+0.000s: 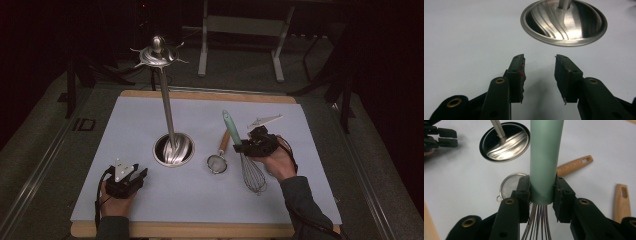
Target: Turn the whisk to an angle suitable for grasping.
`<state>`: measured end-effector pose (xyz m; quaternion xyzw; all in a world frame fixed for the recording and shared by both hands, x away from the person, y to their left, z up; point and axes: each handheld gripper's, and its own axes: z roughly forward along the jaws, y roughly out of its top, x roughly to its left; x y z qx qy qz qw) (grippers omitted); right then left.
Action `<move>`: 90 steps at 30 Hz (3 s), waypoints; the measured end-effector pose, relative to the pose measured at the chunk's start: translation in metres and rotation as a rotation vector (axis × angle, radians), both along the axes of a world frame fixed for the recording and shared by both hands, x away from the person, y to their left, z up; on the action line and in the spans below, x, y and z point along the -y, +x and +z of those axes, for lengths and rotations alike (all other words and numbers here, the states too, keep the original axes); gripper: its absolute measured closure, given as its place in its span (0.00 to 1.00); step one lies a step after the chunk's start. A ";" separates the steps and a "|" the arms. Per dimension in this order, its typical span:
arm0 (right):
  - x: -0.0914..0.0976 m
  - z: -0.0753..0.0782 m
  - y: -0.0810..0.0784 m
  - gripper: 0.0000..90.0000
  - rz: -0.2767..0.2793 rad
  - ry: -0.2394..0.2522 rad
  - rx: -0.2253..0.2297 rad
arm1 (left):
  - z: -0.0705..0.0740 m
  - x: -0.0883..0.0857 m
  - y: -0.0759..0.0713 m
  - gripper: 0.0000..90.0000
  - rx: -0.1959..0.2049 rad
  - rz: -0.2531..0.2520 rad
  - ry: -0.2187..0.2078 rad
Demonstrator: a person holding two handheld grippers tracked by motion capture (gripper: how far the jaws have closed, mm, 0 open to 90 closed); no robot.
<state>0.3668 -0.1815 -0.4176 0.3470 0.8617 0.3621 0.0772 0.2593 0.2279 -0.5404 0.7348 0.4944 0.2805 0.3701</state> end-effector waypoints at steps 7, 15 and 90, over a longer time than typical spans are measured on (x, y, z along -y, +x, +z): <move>-0.004 0.005 -0.002 0.77 0.014 0.019 0.029 | 0.000 0.000 0.000 0.67 -0.004 0.004 -0.001; -0.006 0.016 -0.002 0.77 0.038 0.039 0.082 | 0.000 0.000 0.001 0.67 -0.010 0.003 -0.003; -0.063 0.084 -0.002 0.77 0.409 0.169 0.355 | 0.000 0.001 0.002 0.68 -0.021 -0.005 0.004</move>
